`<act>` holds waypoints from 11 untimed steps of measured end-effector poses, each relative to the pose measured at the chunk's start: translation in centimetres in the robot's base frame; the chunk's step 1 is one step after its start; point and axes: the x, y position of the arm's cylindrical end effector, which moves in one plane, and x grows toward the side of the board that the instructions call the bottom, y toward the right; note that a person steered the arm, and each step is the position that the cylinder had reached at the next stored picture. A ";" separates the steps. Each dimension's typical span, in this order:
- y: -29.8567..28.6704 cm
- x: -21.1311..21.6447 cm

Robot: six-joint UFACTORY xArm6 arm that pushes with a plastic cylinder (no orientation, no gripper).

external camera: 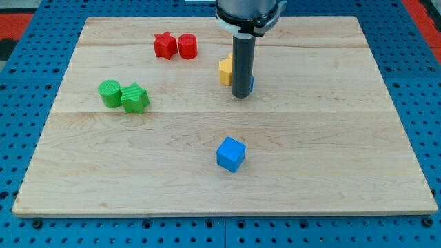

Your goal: Adjust the blocks to form a group

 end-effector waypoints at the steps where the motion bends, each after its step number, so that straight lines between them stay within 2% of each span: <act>1: 0.2 -1.2; 2: 5.1 1.7; 3: 9.9 9.5; 4: 6.1 16.5; 5: -4.0 13.8; 6: -7.6 8.3; 8: -8.9 10.4; 9: -14.4 7.4; 11: -12.8 1.8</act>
